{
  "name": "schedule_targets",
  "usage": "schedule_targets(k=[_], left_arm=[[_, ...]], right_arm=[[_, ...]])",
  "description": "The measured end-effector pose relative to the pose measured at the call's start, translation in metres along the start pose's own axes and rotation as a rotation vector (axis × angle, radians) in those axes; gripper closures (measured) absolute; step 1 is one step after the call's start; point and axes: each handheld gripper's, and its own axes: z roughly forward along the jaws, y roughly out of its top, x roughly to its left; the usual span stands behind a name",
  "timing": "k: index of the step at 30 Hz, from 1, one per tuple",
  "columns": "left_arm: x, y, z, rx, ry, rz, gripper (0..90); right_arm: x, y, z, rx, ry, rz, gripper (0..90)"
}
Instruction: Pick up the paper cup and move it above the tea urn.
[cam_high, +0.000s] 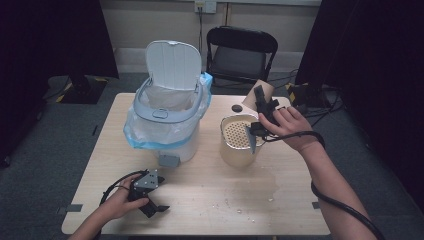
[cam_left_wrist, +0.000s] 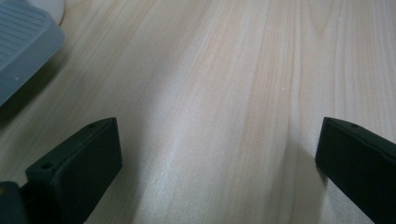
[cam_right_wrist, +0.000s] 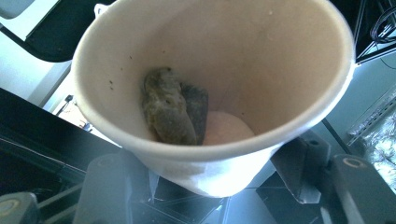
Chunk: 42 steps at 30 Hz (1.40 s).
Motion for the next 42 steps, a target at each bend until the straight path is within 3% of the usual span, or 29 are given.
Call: schedule_targets(k=[12, 13, 14, 17, 19, 22, 29, 32, 33, 34, 35, 36, 37, 40, 42], left_arm=[[0.000, 0.000, 0.000, 0.000, -0.004, 0.000, 0.0], [0.000, 0.000, -0.001, 0.008, -0.002, 0.002, 0.0], [0.000, 0.000, -0.001, 0.005, -0.003, 0.001, 0.0], [0.000, 0.000, 0.000, -0.001, -0.004, 0.000, 0.0], [0.000, 0.000, -0.001, 0.007, -0.003, 0.001, 0.0], [0.000, 0.000, -0.001, 0.007, -0.003, 0.001, 0.0], [0.000, 0.000, 0.000, 0.003, -0.005, 0.001, 0.0], [0.000, 0.000, -0.001, 0.007, -0.004, 0.003, 0.0], [0.001, 0.000, 0.000, 0.001, -0.005, 0.003, 0.0], [0.001, 0.000, 0.000, 0.002, -0.006, 0.003, 0.0], [0.001, 0.000, 0.000, 0.002, -0.008, 0.004, 0.0], [0.001, 0.000, 0.000, 0.002, -0.008, 0.004, 0.0], [0.001, 0.000, 0.000, 0.002, -0.007, 0.005, 0.0], [0.001, 0.000, 0.000, 0.001, -0.008, 0.004, 0.0], [0.001, 0.000, 0.000, 0.002, -0.008, 0.004, 0.0]], right_arm=[[-0.002, 0.001, 0.001, -0.003, 0.008, 0.012, 40.3], [0.000, 0.002, 0.003, -0.005, 0.038, -0.023, 40.5], [0.003, 0.003, 0.004, -0.008, 0.036, -0.043, 40.6], [0.000, 0.007, 0.004, -0.009, 0.033, -0.035, 40.7], [0.002, 0.012, 0.003, -0.025, 0.029, -0.089, 40.8], [-0.001, 0.014, 0.004, -0.020, 0.031, -0.067, 40.7], [0.002, 0.011, 0.003, -0.032, 0.040, -0.085, 40.4], [0.001, 0.007, 0.001, -0.025, 0.017, -0.078, 40.4], [-0.001, 0.006, -0.001, -0.021, -0.013, -0.047, 40.6], [-0.002, 0.009, 0.001, -0.039, 0.061, -0.050, 41.1], [0.000, 0.013, 0.001, -0.046, 0.096, -0.164, 41.5], [0.007, 0.014, 0.001, -0.082, 0.098, -0.232, 41.6], [0.005, 0.015, 0.000, -0.091, 0.097, -0.246, 41.6], [0.001, 0.016, 0.000, -0.084, 0.076, -0.218, 41.5], [-0.002, 0.017, -0.001, -0.094, 0.058, -0.245, 41.3]])
